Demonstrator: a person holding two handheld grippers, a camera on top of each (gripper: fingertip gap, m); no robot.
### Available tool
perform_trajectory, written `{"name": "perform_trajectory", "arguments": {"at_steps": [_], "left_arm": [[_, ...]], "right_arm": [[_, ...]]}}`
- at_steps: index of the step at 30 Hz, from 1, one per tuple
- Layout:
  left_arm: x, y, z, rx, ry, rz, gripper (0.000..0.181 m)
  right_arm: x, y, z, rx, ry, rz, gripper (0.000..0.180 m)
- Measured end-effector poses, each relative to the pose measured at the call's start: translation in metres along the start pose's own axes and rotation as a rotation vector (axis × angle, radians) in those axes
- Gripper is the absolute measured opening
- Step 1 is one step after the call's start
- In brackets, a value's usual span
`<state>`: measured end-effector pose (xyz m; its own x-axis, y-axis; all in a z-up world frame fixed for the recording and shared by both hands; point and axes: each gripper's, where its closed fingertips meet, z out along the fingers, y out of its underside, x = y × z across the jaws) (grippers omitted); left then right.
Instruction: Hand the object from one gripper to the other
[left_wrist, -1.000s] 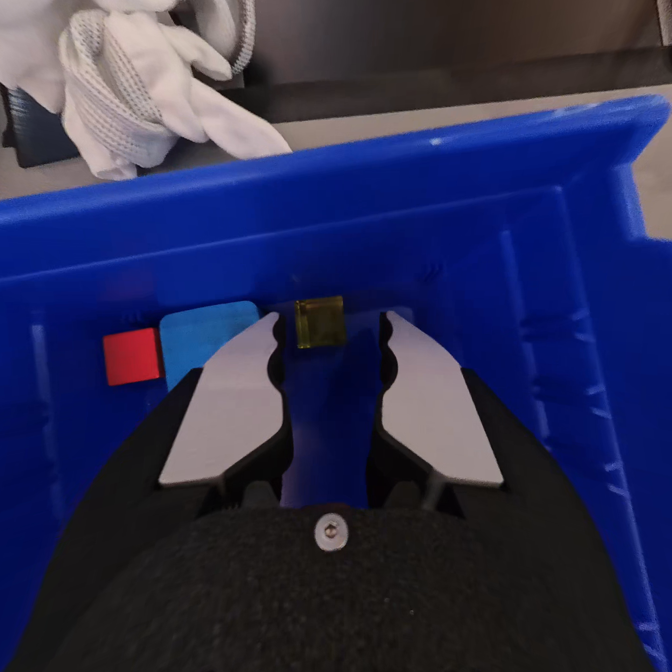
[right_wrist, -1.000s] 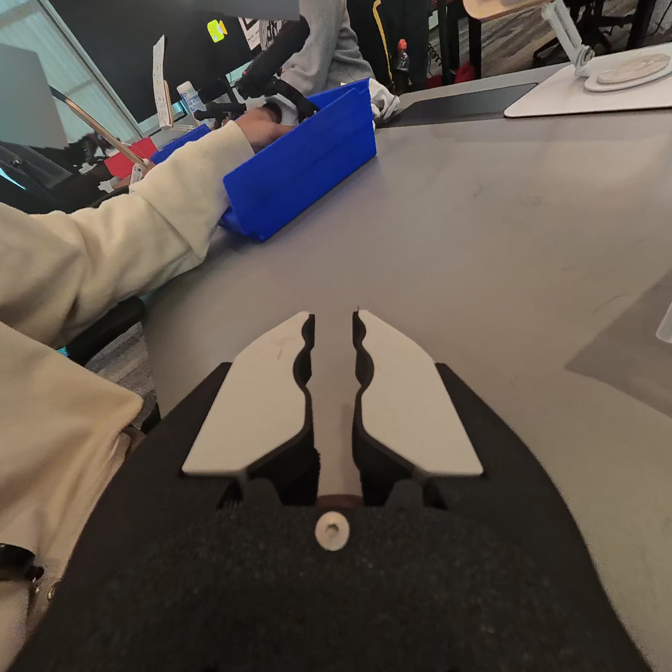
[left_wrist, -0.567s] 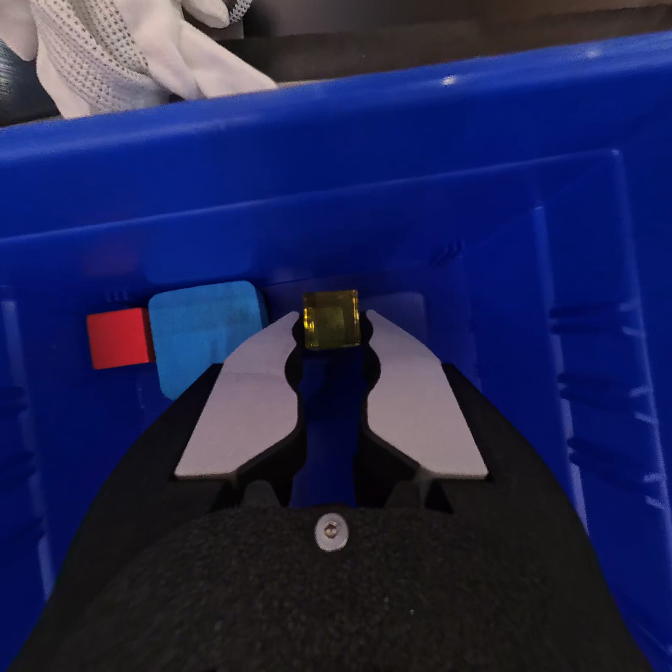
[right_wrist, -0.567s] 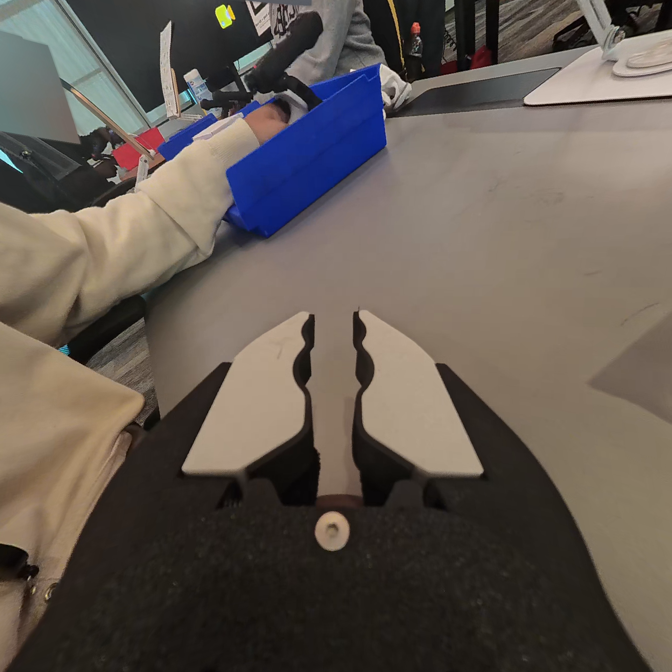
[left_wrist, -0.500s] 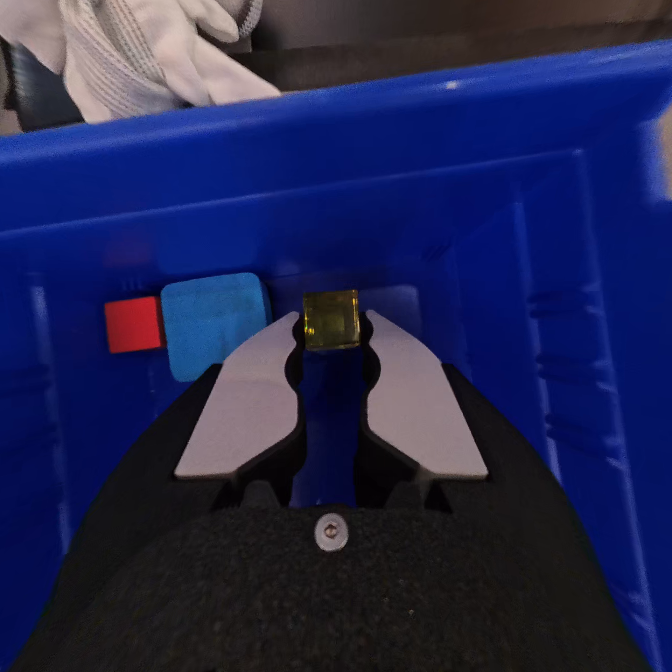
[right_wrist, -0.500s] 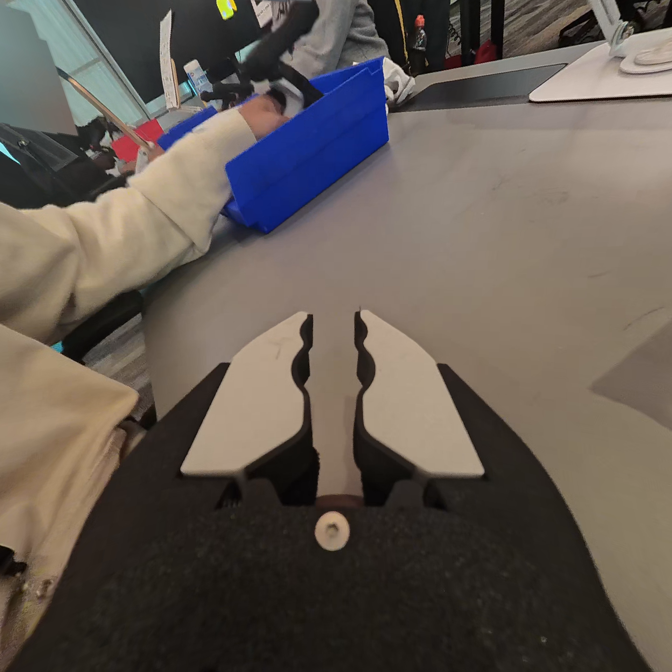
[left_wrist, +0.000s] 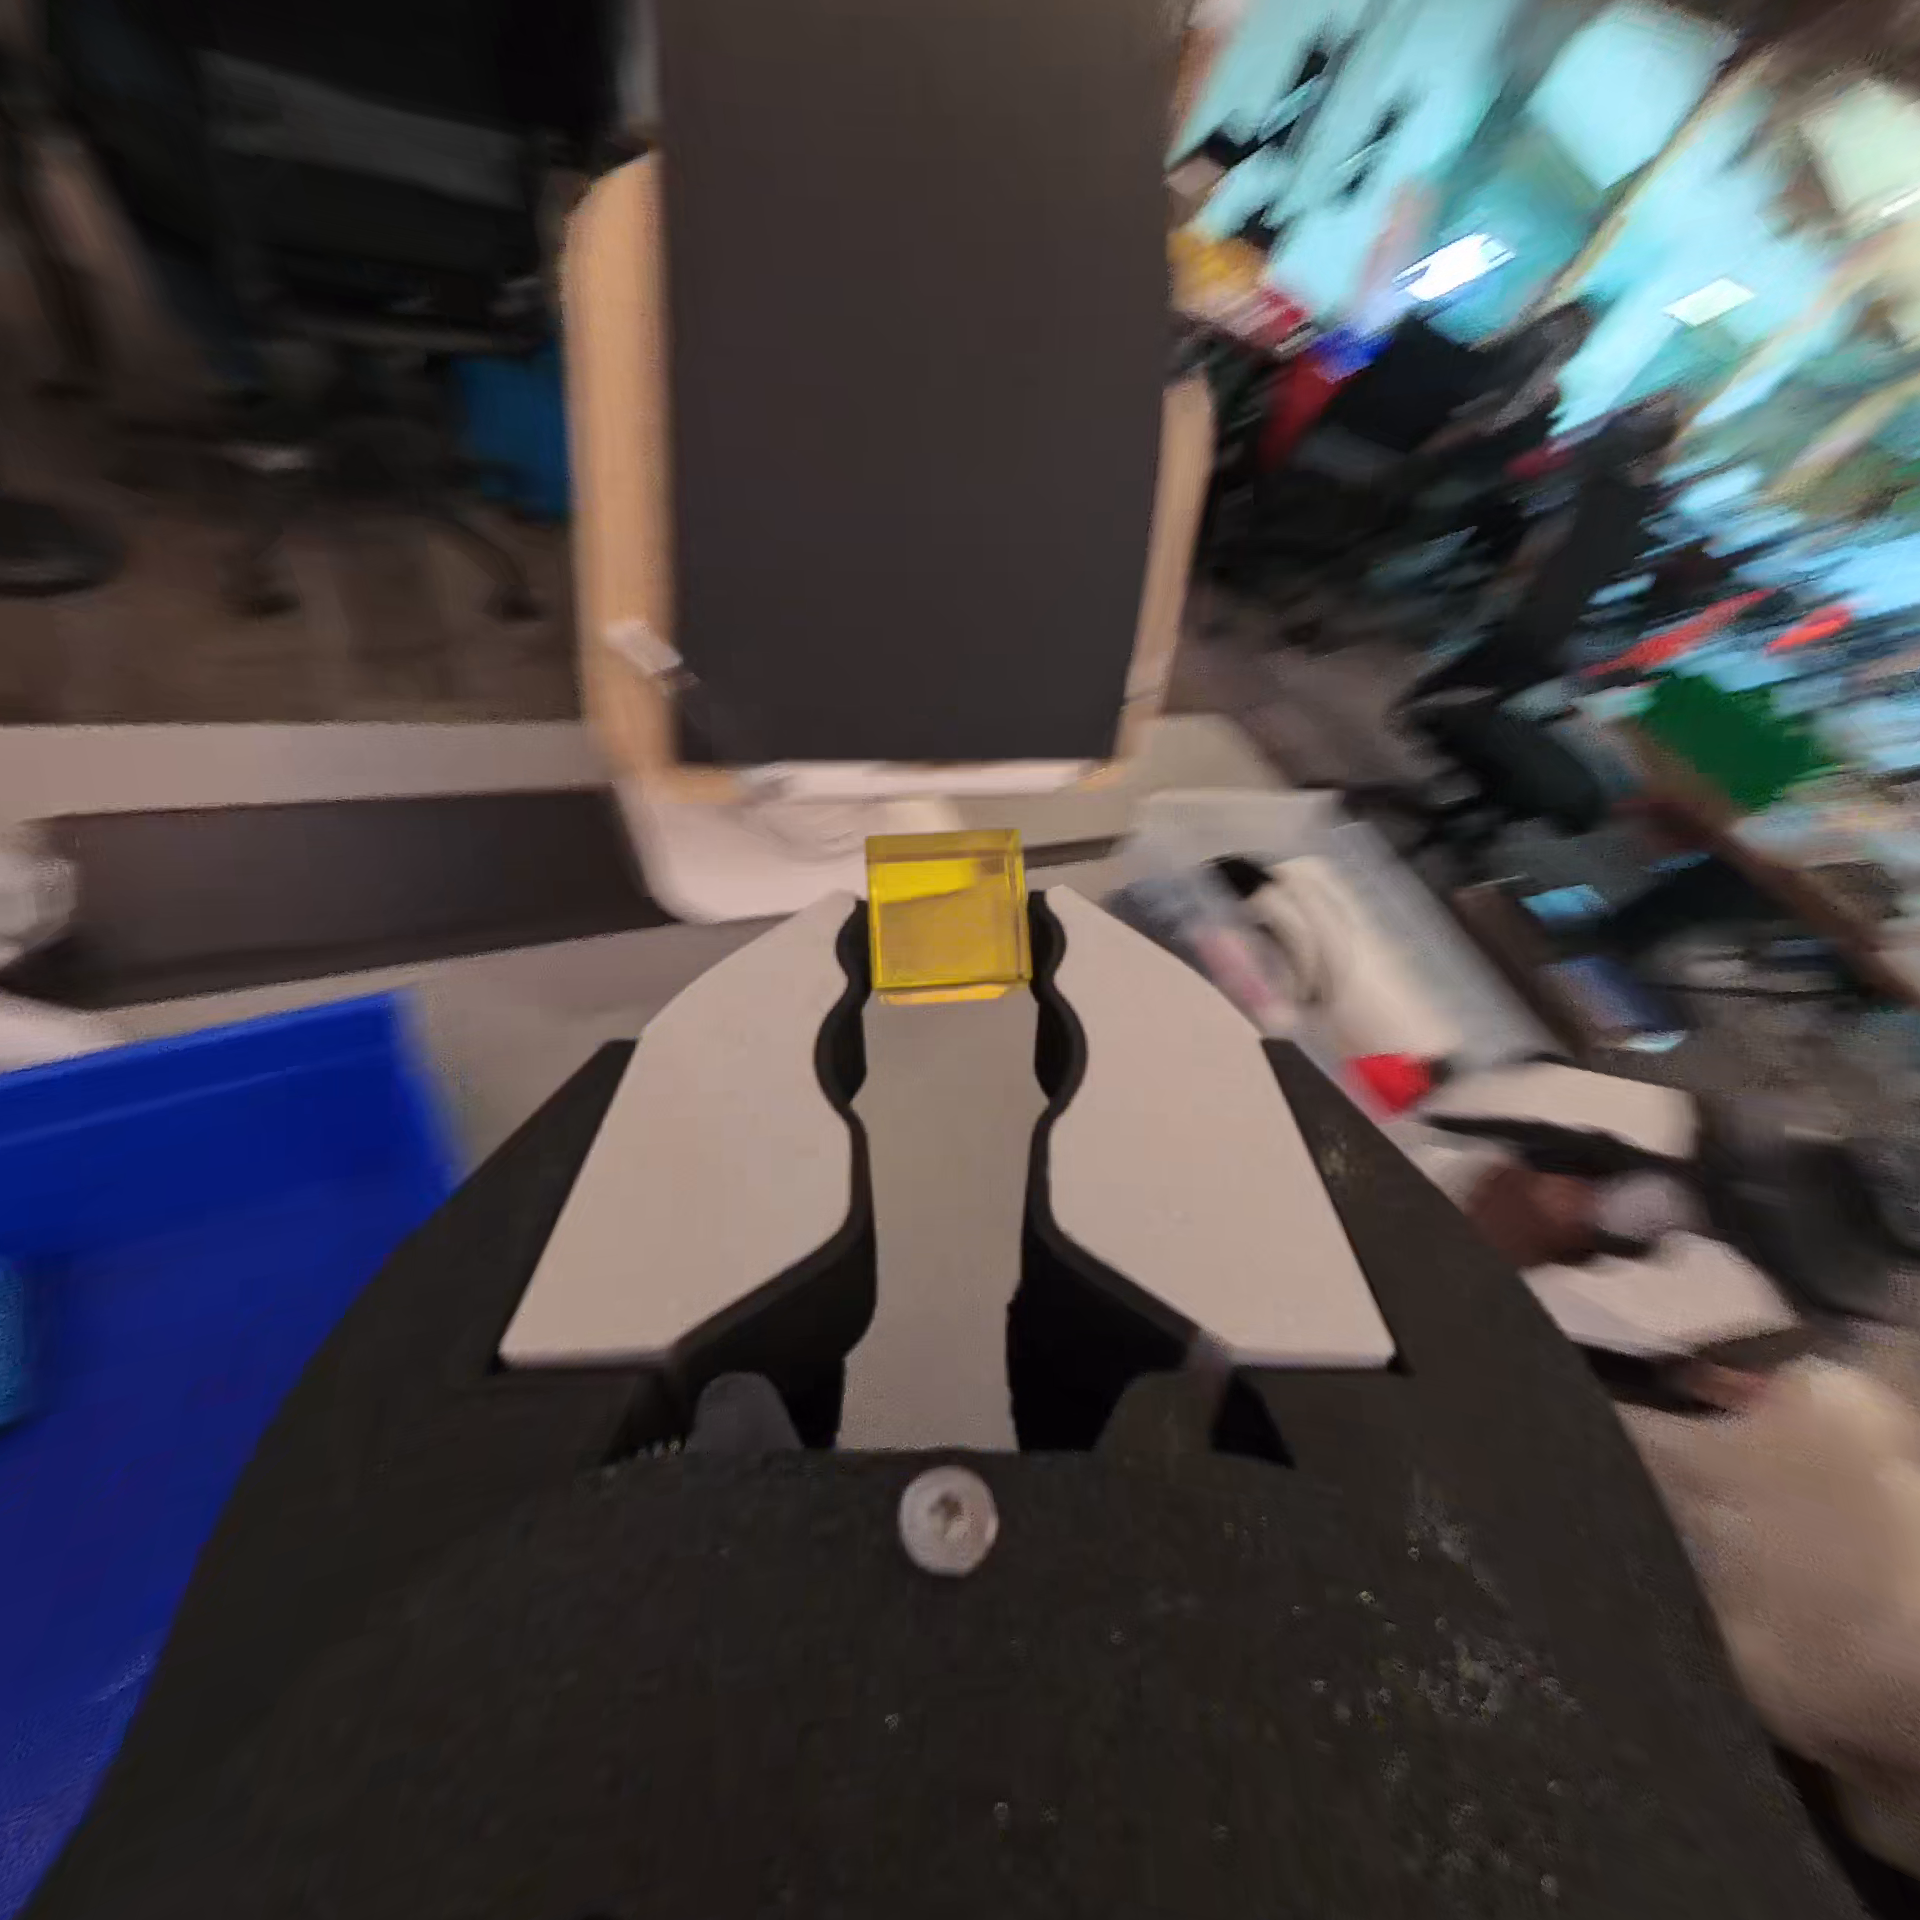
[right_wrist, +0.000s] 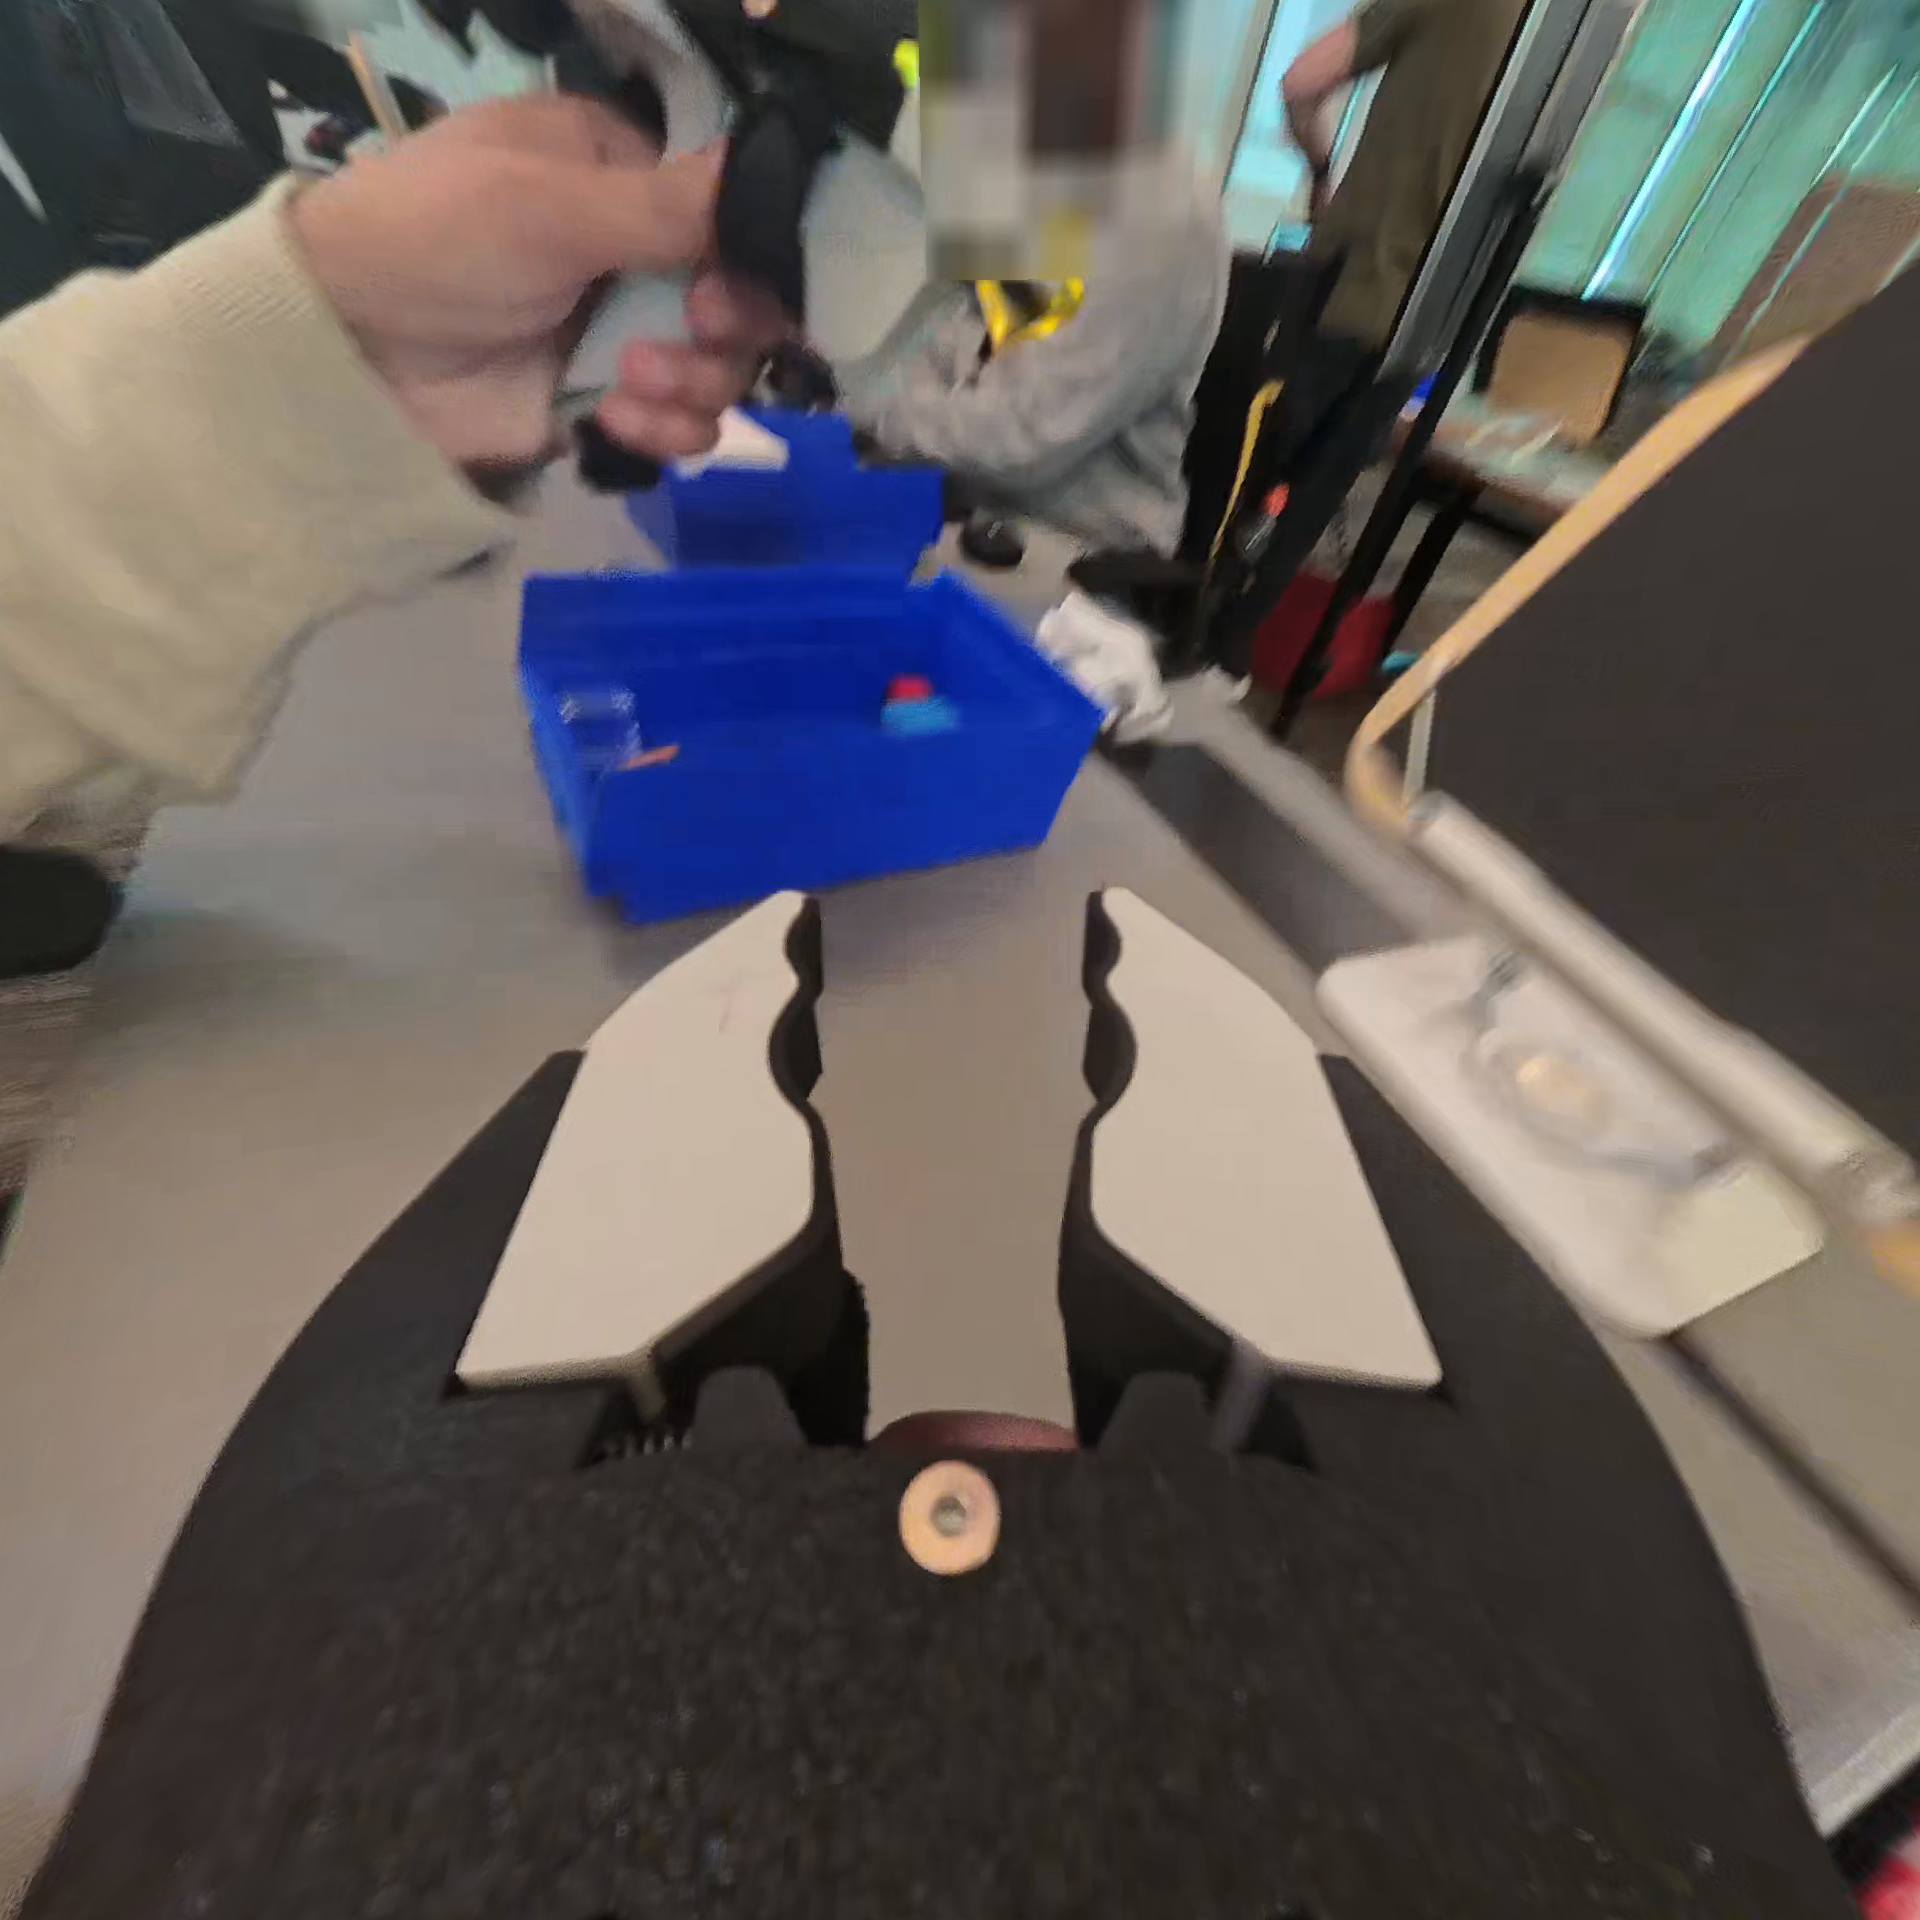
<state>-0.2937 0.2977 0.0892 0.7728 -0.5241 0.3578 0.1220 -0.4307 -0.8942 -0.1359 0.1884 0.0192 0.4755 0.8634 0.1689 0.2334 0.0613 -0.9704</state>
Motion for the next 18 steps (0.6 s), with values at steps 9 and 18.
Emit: {"name": "perform_trajectory", "arguments": {"at_steps": [9, 18], "left_arm": [[0.152, -0.065, 0.027, 0.017, 0.785, -0.367, 0.028], [0.160, -0.058, 0.088, -0.139, 1.033, -0.558, 0.027]], "right_arm": [[0.084, -0.139, 0.035, 0.225, 0.111, -0.138, 0.044], [0.136, -0.137, 0.044, 0.245, 0.270, -0.372, 0.027]]}}
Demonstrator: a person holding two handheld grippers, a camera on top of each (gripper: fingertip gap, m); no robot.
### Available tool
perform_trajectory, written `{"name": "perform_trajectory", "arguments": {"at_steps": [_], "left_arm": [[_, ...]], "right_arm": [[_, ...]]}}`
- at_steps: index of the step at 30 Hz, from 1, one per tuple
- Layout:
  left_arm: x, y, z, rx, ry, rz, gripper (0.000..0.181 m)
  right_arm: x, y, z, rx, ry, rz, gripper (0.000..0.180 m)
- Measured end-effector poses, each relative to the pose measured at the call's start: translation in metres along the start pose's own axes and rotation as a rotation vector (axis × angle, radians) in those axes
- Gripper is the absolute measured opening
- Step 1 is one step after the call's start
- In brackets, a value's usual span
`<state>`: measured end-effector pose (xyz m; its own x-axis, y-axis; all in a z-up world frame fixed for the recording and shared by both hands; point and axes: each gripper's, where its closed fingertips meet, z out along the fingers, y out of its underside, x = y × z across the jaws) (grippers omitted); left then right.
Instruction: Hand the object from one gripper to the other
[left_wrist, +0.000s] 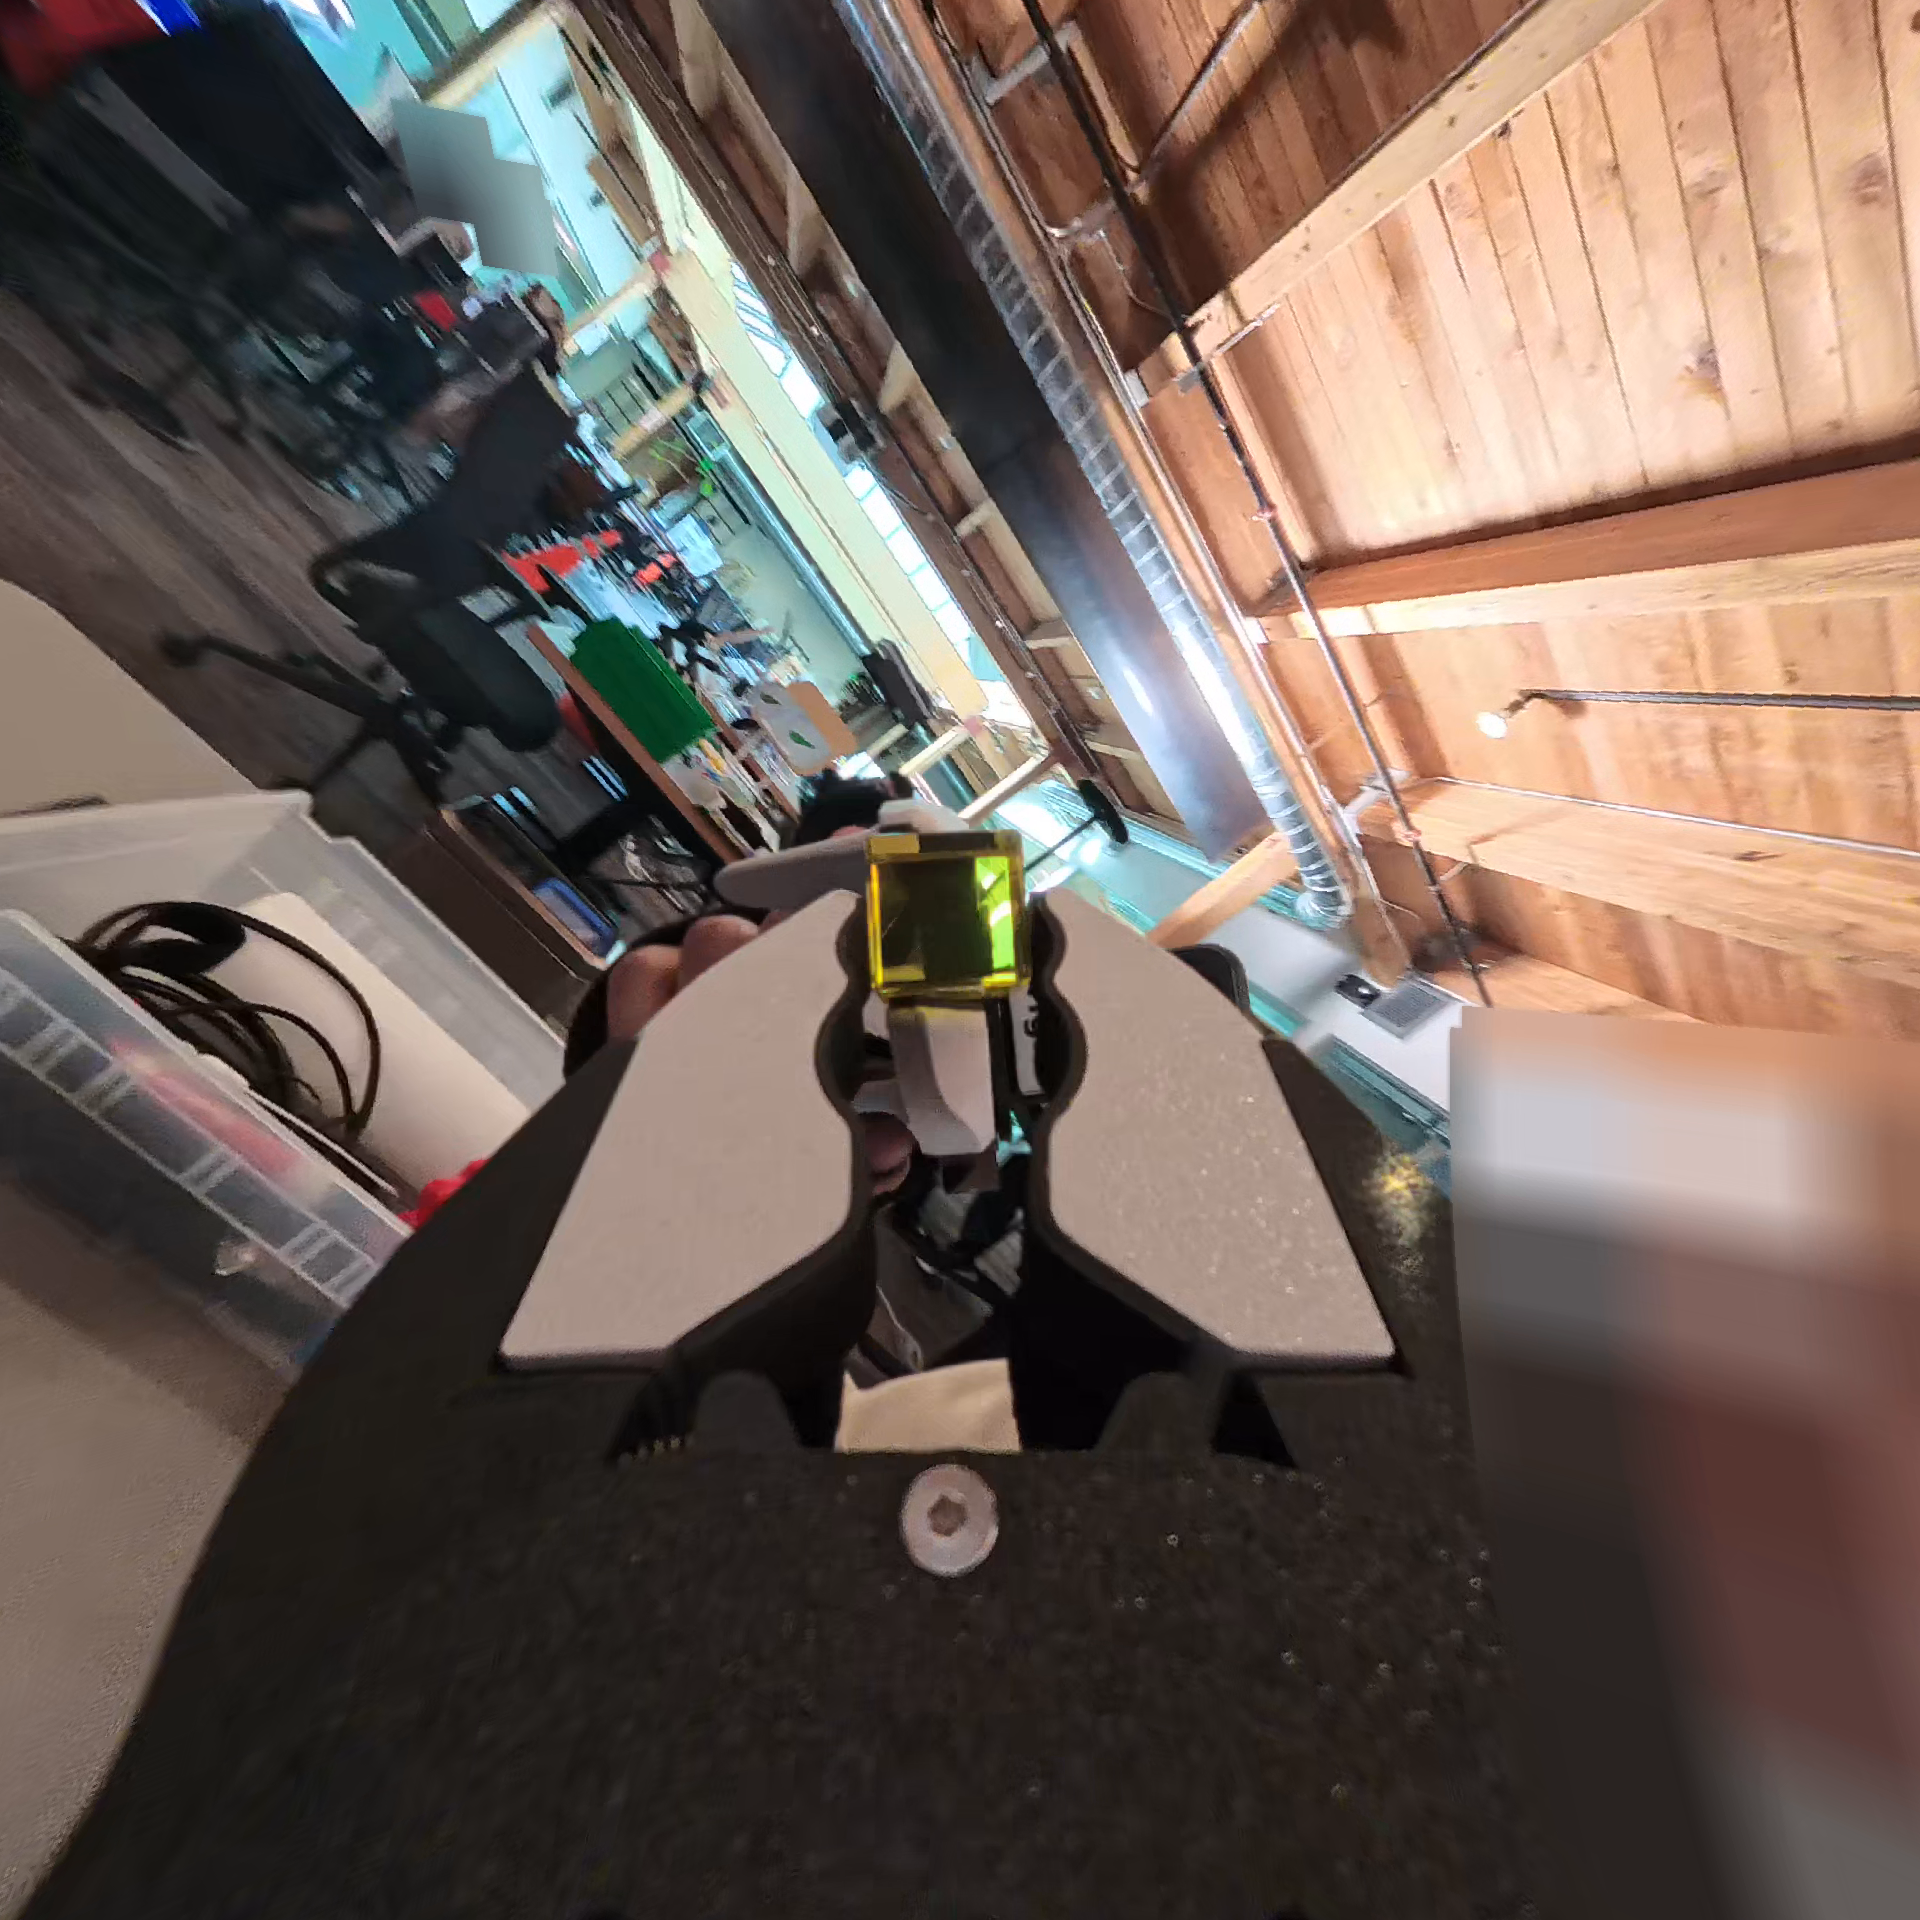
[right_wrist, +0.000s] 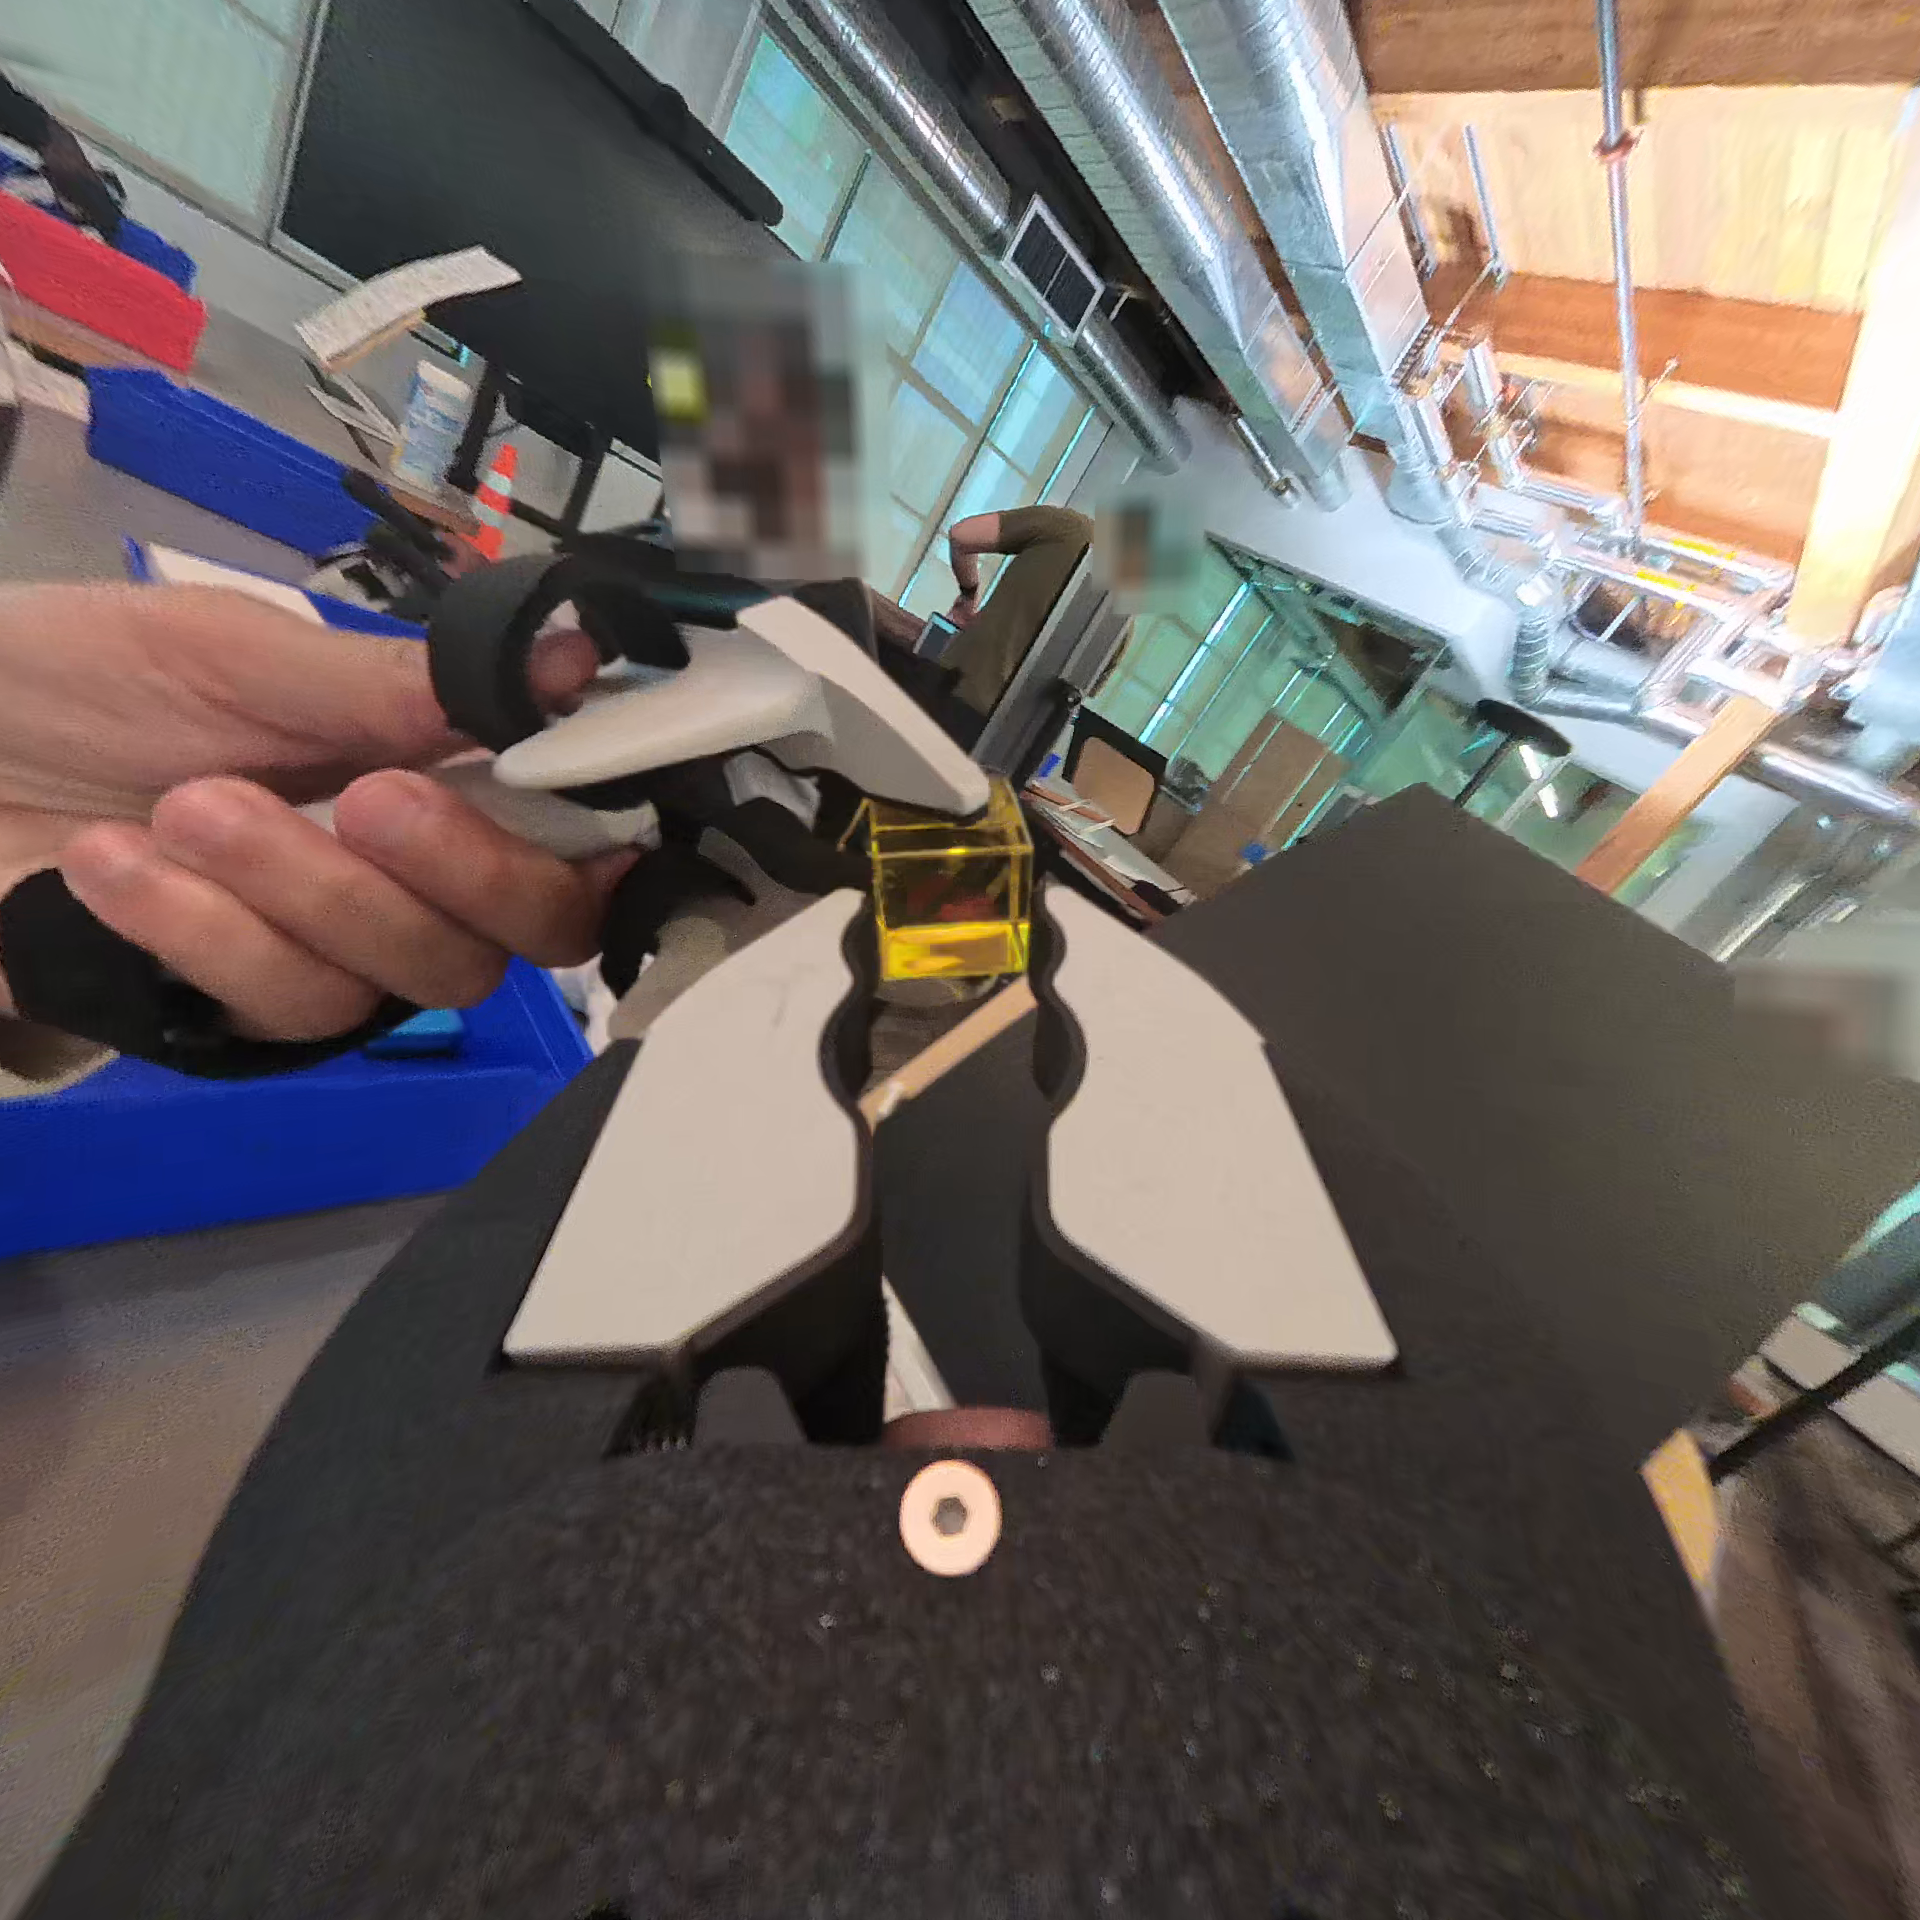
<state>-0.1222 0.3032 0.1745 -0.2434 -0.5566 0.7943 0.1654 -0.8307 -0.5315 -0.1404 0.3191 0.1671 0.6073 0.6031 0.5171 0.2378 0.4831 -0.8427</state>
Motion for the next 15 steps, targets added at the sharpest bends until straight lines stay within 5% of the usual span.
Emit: {"name": "perform_trajectory", "arguments": {"at_steps": [4, 9, 15], "left_arm": [[-0.022, 0.002, -0.001, -0.050, -0.037, 0.071, 0.035], [-0.044, 0.015, -0.006, -0.185, -0.353, 0.398, 0.055], [-0.062, 0.040, -0.005, -0.373, -0.718, 0.700, 0.055]], "right_arm": [[0.003, 0.021, -0.003, -0.129, -0.053, -0.052, 0.027], [0.004, 0.053, -0.030, -0.393, -0.128, -0.154, 0.027], [0.014, 0.085, -0.053, -0.726, -0.011, -0.477, 0.027]]}}
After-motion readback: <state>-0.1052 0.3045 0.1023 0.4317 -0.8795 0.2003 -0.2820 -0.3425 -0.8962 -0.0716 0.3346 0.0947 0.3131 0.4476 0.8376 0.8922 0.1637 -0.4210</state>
